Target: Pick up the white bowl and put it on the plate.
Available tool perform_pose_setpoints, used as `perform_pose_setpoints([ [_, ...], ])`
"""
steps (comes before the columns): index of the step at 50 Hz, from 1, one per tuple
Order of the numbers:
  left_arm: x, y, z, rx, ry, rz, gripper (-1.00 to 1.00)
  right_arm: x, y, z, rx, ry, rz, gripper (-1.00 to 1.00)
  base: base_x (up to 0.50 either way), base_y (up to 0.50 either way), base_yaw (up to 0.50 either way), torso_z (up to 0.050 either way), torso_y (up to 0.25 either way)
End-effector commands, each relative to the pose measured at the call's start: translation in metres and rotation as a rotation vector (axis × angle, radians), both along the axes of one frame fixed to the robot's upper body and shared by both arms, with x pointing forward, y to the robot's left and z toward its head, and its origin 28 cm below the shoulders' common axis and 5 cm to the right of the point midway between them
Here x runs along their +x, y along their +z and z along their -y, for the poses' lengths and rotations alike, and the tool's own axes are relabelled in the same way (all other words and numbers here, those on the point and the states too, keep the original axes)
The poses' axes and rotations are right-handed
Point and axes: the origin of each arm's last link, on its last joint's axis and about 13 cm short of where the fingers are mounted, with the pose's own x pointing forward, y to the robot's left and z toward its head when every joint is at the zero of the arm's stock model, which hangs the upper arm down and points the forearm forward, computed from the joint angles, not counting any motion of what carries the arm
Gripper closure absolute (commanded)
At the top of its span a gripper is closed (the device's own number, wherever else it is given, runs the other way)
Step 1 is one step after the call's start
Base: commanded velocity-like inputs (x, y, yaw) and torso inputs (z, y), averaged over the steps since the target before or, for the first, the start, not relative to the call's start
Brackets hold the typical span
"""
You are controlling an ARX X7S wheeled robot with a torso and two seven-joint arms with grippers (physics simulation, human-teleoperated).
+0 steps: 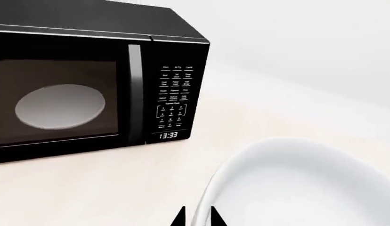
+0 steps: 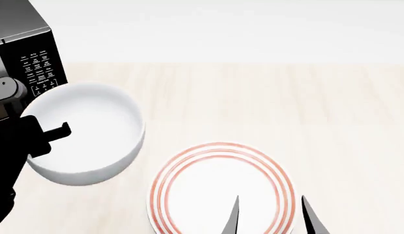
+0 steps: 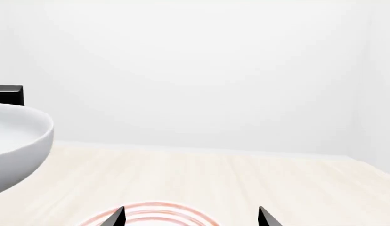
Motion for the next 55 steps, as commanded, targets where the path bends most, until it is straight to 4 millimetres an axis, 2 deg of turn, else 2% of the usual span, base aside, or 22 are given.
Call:
perform_pose_setpoints([
  [1,0.01,0.018,0.028,-0.024,-0.104,0.036,1.0,0.002,0.002,0.001,-0.002,-0.011,0.019,-1.0,0.0,0.0,0.0,0.0,0.0],
  [10,0.017,0.015,0.047,-0.017,-0.136,0.024,1.0,0.002,0.0,0.0,-0.002,-0.007,0.016,-1.0,0.0,0.0,0.0,0.0,0.001],
  [18,0.023,0.024,0.067,-0.007,-0.184,0.036,1.0,0.001,0.0,-0.001,-0.002,-0.006,0.018,-1.0,0.0,0.0,0.0,0.0,0.0],
  [26,0.028,0.03,0.078,-0.017,-0.207,0.046,1.0,0.001,0.0,0.0,-0.002,-0.006,0.018,-1.0,0.0,0.0,0.0,0.0,0.001],
  [39,0.028,0.022,0.097,-0.027,-0.241,0.034,1.0,0.001,0.001,0.0,0.0,-0.007,0.018,-1.0,0.0,0.0,0.0,0.0,0.001],
  [55,0.03,0.01,0.106,-0.048,-0.26,0.019,1.0,0.002,0.0,0.0,0.001,-0.007,0.016,-1.0,0.0,0.0,0.0,0.0,0.0],
])
